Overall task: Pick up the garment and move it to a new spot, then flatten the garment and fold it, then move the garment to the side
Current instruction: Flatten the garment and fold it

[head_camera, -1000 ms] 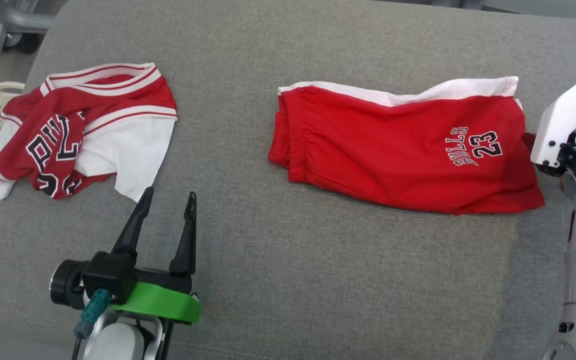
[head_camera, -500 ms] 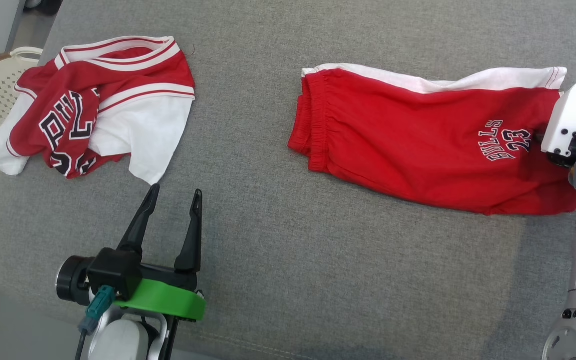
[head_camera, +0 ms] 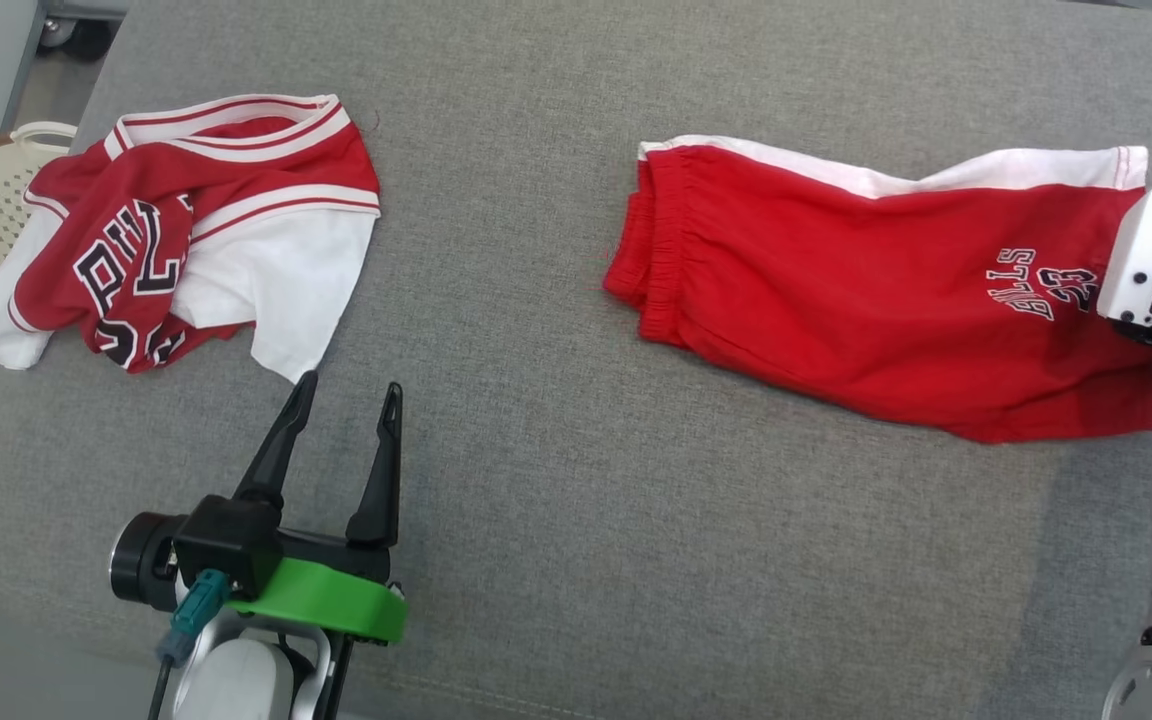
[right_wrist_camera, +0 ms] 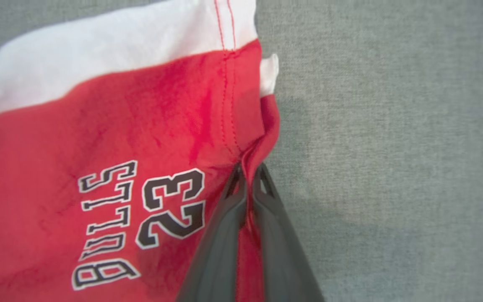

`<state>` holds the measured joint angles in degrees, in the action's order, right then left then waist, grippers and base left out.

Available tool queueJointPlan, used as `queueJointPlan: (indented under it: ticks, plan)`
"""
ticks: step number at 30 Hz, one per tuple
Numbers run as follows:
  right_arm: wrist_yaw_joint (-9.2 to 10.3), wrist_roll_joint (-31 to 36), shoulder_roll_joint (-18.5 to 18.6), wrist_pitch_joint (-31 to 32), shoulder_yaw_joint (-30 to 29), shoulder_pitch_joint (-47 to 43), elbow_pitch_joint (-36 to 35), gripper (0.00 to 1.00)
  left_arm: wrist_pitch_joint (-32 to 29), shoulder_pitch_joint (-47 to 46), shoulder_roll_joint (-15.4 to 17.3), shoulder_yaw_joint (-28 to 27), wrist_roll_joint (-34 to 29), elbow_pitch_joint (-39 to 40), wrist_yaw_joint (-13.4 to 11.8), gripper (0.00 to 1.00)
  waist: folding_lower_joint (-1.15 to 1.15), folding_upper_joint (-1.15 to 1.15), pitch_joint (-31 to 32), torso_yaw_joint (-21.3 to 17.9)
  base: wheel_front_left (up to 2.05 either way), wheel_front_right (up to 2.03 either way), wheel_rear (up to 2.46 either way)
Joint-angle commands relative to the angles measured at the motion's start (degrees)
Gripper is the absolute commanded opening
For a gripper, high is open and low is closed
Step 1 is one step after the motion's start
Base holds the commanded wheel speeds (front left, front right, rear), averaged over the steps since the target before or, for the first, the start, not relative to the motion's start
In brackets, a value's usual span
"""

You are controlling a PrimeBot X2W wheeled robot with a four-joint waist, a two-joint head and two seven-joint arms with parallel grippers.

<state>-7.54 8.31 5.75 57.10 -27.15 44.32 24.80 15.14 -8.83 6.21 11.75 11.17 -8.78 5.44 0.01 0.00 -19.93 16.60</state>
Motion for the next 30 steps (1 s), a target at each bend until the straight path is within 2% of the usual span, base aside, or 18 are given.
queueJointPlan:
  ticks: [1,10,15,19,30]
  plan:
    - [0.10,0.84,1.43,-0.85,-0.60,-0.76,-0.30,0.00,0.06,-0.12,0.09,-0.16,-0.27,-0.01,0.21,1.00,-0.01,0.00,0.57,-0.40,0.00,0.00,0.00]
    - [0.09,3.28,4.94,-2.87,-1.84,-1.82,-2.69,0.00,0.06,1.14,0.34,-0.45,-0.56,-0.32,0.45,1.00,-0.01,0.00,2.67,-1.38,0.00,0.00,0.00]
    - [0.09,2.39,4.15,-1.77,-0.53,-1.59,-3.61,0.00,0.06,1.42,0.28,-0.63,-0.61,-0.33,0.32,1.00,-0.01,0.00,3.62,-1.67,0.00,0.00,0.00]
    - [0.09,0.29,3.22,-1.17,2.19,-1.21,-3.91,0.00,0.06,1.70,0.07,-0.57,-0.54,-0.50,0.29,1.00,-0.01,0.00,4.24,-1.57,0.00,0.00,0.00]
    - [0.09,-9.87,-0.13,0.11,17.33,1.37,-3.47,0.00,0.04,2.46,-0.48,-0.71,0.02,-0.86,0.23,1.00,-0.01,0.00,6.32,0.90,0.00,0.00,0.00]
